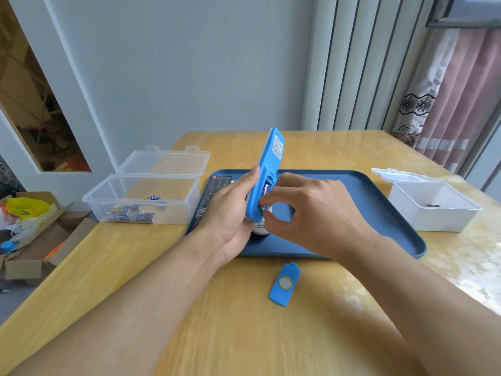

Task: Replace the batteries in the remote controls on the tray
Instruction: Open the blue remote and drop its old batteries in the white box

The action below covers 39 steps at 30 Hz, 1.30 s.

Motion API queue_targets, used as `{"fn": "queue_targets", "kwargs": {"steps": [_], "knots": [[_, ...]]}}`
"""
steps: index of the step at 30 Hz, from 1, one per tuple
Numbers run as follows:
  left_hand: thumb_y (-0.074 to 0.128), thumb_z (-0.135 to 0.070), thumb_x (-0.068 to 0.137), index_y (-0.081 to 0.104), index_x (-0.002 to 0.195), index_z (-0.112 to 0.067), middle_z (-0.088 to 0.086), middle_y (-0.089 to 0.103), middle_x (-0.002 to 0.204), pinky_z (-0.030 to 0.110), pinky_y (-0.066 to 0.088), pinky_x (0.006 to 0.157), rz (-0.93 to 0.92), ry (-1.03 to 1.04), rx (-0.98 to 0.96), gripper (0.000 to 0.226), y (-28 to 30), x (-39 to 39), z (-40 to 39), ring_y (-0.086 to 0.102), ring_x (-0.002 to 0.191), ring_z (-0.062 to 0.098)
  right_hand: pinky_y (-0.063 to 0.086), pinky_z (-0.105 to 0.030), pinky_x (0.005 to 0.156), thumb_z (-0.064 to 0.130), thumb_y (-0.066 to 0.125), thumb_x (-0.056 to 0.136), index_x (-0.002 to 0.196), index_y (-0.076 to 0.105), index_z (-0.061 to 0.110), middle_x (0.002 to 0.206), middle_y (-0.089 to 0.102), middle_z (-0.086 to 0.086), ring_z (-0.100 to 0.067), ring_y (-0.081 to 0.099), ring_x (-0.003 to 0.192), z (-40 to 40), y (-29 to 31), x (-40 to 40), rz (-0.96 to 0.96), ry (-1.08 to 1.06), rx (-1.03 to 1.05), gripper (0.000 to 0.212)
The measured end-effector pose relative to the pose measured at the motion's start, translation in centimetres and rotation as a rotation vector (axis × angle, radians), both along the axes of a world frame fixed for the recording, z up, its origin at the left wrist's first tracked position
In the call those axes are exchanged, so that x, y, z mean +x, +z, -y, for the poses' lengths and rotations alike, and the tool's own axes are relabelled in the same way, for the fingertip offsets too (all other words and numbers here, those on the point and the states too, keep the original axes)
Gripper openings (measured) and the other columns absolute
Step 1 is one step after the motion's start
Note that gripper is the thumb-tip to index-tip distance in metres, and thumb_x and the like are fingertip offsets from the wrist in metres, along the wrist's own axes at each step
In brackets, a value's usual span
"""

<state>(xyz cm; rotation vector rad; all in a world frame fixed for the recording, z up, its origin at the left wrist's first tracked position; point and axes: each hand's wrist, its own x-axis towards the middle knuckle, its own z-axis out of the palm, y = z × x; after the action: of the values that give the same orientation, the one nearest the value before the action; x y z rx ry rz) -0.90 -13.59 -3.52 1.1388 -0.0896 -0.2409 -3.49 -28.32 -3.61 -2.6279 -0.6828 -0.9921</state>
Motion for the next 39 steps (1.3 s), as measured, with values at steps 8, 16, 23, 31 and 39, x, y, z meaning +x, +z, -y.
{"fn": "queue_targets", "kwargs": {"steps": [8, 16, 23, 31, 39], "knots": [[0.06, -0.036, 0.099, 0.076, 0.102, -0.013, 0.006, 0.074, 0.087, 0.024, 0.054, 0.06, -0.059, -0.002, 0.055, 0.027, 0.0, 0.0, -0.3, 0.07, 0.079, 0.02, 0.039, -0.026, 0.05, 0.033, 0.065, 0.084, 0.097, 0.067, 0.037, 0.091, 0.065, 0.017, -0.007, 0.045, 0.055, 0.7, 0.6, -0.2, -0.132, 0.068, -0.089, 0.014], [0.061, -0.039, 0.098, 0.076, 0.11, -0.009, 0.011, 0.071, 0.094, 0.032, 0.049, 0.072, -0.068, -0.04, 0.176, 0.036, -0.4, 0.1, -0.1, 0.064, 0.075, 0.021, 0.035, -0.015, 0.06, 0.029, 0.083, 0.08, 0.086, 0.077, 0.034, 0.089, 0.063, 0.016, -0.002, 0.052, 0.064, 1.8, 1.0, 0.6, -0.235, 0.213, 0.159, 0.01], [0.056, -0.035, 0.101, 0.072, 0.114, -0.008, 0.012, 0.076, 0.11, 0.035, 0.057, 0.096, -0.106, 0.009, 0.017, 0.034, -0.3, 0.0, 0.3, 0.075, 0.099, 0.03, 0.033, -0.016, 0.043, 0.021, 0.055, 0.102, 0.102, 0.048, 0.011, 0.078, 0.071, -0.004, -0.006, 0.039, 0.042, 3.0, 2.3, 1.0, -0.605, 0.243, 0.895, 0.012], [0.053, -0.038, 0.101, 0.069, 0.119, -0.008, 0.011, 0.076, 0.111, 0.041, 0.044, 0.112, -0.102, -0.024, -0.055, 0.038, 0.0, -0.4, 0.6, 0.075, 0.098, 0.028, 0.042, -0.022, 0.054, 0.008, 0.061, 0.097, 0.092, 0.058, 0.012, 0.074, 0.059, -0.007, -0.015, 0.049, 0.059, 8.6, 4.2, 3.1, -0.855, -0.143, 0.89, 0.007], [0.052, -0.039, 0.101, 0.067, 0.124, -0.007, 0.011, 0.077, 0.109, 0.044, 0.039, 0.115, -0.083, -0.042, -0.064, 0.042, 0.1, -0.5, 0.5, 0.075, 0.1, 0.028, 0.06, -0.052, 0.084, -0.004, 0.066, 0.089, 0.09, 0.066, 0.015, 0.103, 0.073, -0.018, -0.035, 0.075, 0.089, 18.8, 7.3, 3.4, -0.908, -0.685, 0.303, 0.019]]}}
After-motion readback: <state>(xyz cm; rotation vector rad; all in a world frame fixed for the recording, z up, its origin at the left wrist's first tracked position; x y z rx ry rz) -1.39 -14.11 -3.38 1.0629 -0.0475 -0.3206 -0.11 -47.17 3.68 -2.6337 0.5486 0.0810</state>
